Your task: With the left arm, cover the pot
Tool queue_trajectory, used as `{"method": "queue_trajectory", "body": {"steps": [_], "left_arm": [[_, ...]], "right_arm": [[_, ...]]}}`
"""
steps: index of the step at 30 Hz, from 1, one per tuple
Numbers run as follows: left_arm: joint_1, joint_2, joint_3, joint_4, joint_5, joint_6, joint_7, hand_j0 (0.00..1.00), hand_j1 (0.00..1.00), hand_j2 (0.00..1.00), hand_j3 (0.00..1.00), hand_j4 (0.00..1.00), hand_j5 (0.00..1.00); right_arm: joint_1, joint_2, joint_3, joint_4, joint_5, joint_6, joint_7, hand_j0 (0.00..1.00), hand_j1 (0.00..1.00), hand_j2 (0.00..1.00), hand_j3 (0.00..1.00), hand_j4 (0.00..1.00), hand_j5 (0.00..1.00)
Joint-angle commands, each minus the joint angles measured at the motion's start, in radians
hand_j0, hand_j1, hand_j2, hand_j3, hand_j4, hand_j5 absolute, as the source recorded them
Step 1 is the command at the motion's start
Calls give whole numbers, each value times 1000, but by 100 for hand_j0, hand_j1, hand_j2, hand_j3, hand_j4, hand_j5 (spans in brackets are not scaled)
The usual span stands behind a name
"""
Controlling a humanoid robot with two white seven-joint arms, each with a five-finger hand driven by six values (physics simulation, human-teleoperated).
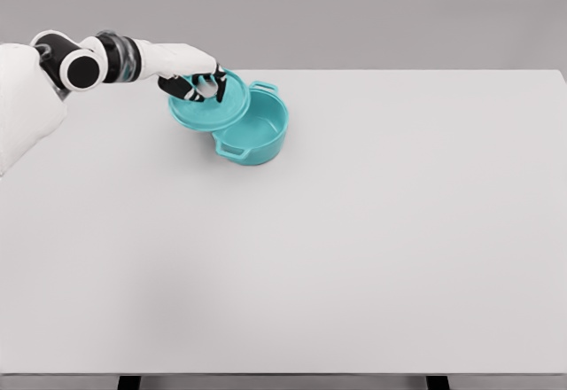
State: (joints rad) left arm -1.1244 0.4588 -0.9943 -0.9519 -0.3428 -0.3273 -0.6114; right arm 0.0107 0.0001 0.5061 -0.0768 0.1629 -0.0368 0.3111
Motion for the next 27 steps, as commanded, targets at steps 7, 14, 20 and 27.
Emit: {"method": "queue_trajectory", "body": {"steps": [7, 14, 20, 27], "left_arm": [[2, -72, 2, -1, 2, 2, 1, 47, 47, 47, 47, 47, 47], [8, -94, 2, 1, 2, 2, 1, 49, 49, 49, 49, 49, 49], [15, -95, 2, 1, 2, 2, 1, 53, 53, 53, 53, 53, 53], [23, -95, 0, 2, 2, 1, 1, 57, 57, 57, 57, 57, 57]], "right_arm": [[0, 0, 0, 0, 0, 0, 0, 100, 100, 100, 100, 100, 100], [0, 0, 0, 0, 0, 0, 0, 100, 100, 100, 100, 100, 100], [0, 0, 0, 0, 0, 0, 0, 100, 100, 100, 100, 100, 100], [0, 0, 0, 0, 0, 0, 0, 100, 100, 100, 100, 100, 100]]}}
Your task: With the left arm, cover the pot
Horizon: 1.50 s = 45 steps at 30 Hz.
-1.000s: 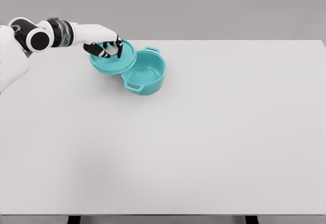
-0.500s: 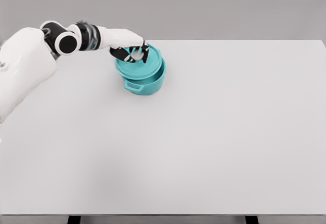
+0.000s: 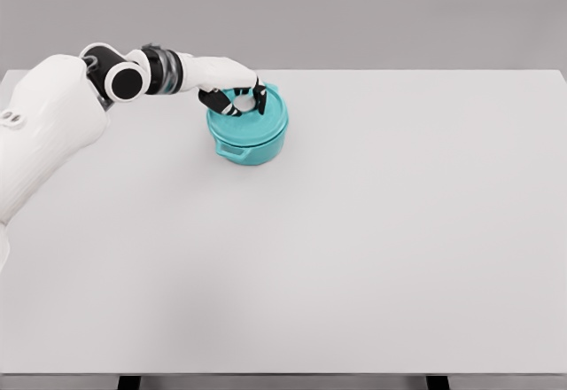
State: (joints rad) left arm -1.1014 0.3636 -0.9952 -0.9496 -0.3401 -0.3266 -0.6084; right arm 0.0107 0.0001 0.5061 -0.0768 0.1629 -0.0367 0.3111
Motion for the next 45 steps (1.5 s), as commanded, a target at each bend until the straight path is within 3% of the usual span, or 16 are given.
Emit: {"method": "queue_trajectory", "body": {"steps": [1, 6, 14, 37, 42, 45], "left_arm": [[0, 0, 0, 0, 0, 0, -2, 57, 57, 57, 57, 57, 57], [0, 0, 0, 2, 0, 0, -2, 59, 59, 59, 59, 59, 59], [0, 0, 0, 2, 0, 0, -2, 78, 78, 78, 78, 78, 78], [-2, -8, 0, 0, 0, 0, -2, 90, 90, 90, 90, 90, 90], [-2, -6, 0, 0, 0, -5, -2, 100, 100, 100, 100, 100, 100], [-2, -5, 0, 0, 0, -9, -2, 100, 100, 100, 100, 100, 100]], "right_arm": [[0, 0, 0, 0, 0, 0, 0, 100, 100, 100, 100, 100, 100], [0, 0, 0, 0, 0, 0, 0, 100, 100, 100, 100, 100, 100], [0, 0, 0, 0, 0, 0, 0, 100, 100, 100, 100, 100, 100], [0, 0, 0, 0, 0, 0, 0, 100, 100, 100, 100, 100, 100], [0, 0, 0, 0, 0, 0, 0, 100, 100, 100, 100, 100, 100], [0, 0, 0, 0, 0, 0, 0, 100, 100, 100, 100, 100, 100]]}}
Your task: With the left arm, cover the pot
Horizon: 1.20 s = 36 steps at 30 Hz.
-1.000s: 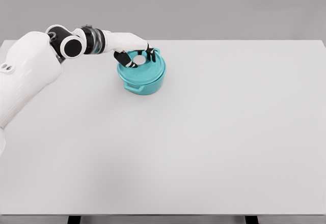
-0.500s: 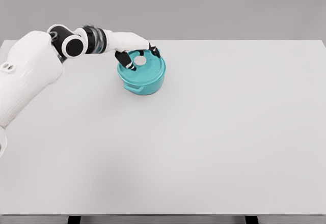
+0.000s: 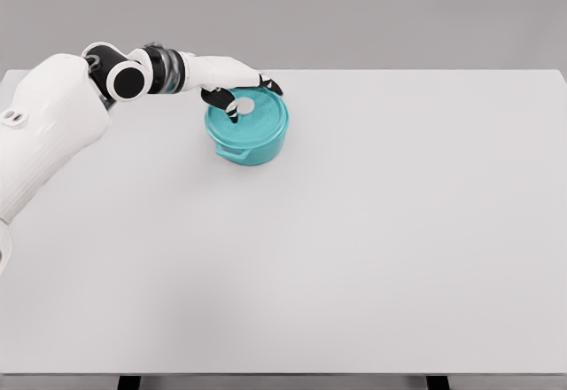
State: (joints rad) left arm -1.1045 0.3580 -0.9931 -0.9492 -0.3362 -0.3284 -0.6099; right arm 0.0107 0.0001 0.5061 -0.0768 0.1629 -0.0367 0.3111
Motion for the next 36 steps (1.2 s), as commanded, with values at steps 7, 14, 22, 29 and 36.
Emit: {"method": "queue_trajectory", "body": {"steps": [7, 14, 22, 29, 36], "left_arm": [[-2, 6, -2, -3, -1, -9, -1, 100, 100, 100, 100, 100, 100], [-9, 13, -2, -5, 48, -11, -1, 100, 100, 100, 100, 100, 100], [-12, 13, 2, -3, 48, -8, -1, 100, 100, 100, 100, 100, 100], [-12, 6, 2, -3, 46, 2, -1, 100, 100, 100, 100, 100, 100], [-12, 2, 2, -2, 43, 3, -1, 100, 100, 100, 100, 100, 100]], "right_arm": [[0, 0, 0, 0, 0, 0, 0, 100, 100, 100, 100, 100, 100], [0, 0, 0, 0, 0, 0, 0, 100, 100, 100, 100, 100, 100], [0, 0, 0, 0, 0, 0, 0, 100, 100, 100, 100, 100, 100], [0, 0, 0, 0, 0, 0, 0, 100, 100, 100, 100, 100, 100], [0, 0, 0, 0, 0, 0, 0, 100, 100, 100, 100, 100, 100]]}}
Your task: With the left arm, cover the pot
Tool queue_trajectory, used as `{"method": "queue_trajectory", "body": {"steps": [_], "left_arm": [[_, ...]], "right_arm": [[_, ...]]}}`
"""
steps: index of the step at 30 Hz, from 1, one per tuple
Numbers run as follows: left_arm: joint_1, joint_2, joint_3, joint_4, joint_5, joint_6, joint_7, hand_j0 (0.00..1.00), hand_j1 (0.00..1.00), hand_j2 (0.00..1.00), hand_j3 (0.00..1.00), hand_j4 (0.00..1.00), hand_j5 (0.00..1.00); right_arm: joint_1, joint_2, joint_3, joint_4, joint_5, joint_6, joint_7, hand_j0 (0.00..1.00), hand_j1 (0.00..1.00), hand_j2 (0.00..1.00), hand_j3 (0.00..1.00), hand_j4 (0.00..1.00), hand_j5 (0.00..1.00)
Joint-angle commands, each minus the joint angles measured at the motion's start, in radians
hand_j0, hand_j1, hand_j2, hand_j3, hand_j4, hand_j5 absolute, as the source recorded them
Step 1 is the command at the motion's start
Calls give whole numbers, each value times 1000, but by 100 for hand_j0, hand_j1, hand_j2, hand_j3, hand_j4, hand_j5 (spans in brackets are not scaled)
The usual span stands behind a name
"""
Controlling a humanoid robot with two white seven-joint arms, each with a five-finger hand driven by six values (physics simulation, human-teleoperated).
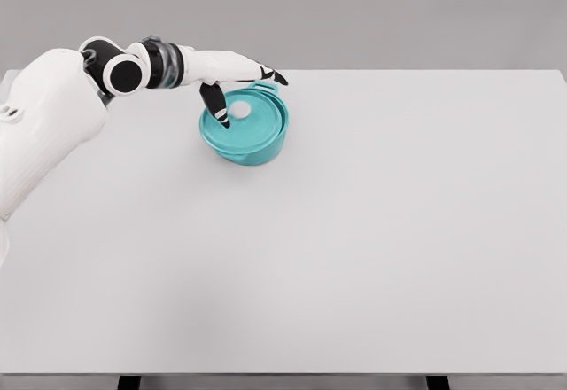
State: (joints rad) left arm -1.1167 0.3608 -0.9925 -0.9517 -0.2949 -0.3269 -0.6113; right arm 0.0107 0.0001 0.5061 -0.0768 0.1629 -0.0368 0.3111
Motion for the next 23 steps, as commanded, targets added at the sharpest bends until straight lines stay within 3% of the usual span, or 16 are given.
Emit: {"method": "queue_trajectory", "body": {"steps": [1, 14, 16, 19, 23], "left_arm": [[-2, 0, 2, -1, 2, 2, 0, 100, 100, 100, 100, 100, 100], [-35, 9, 9, -7, 3, -18, 0, 100, 100, 100, 100, 100, 100], [-49, 35, 11, -50, 8, -49, 0, 100, 100, 100, 100, 100, 100], [-32, 243, 31, -188, 85, -115, 0, 100, 100, 100, 100, 100, 100], [-8, 444, 38, -185, 86, -169, 0, 100, 100, 100, 100, 100, 100]], "right_arm": [[0, 0, 0, 0, 0, 0, 0, 100, 100, 100, 100, 100, 100], [0, 0, 0, 0, 0, 0, 0, 100, 100, 100, 100, 100, 100], [0, 0, 0, 0, 0, 0, 0, 100, 100, 100, 100, 100, 100], [0, 0, 0, 0, 0, 0, 0, 100, 100, 100, 100, 100, 100], [0, 0, 0, 0, 0, 0, 0, 100, 100, 100, 100, 100, 100]]}}
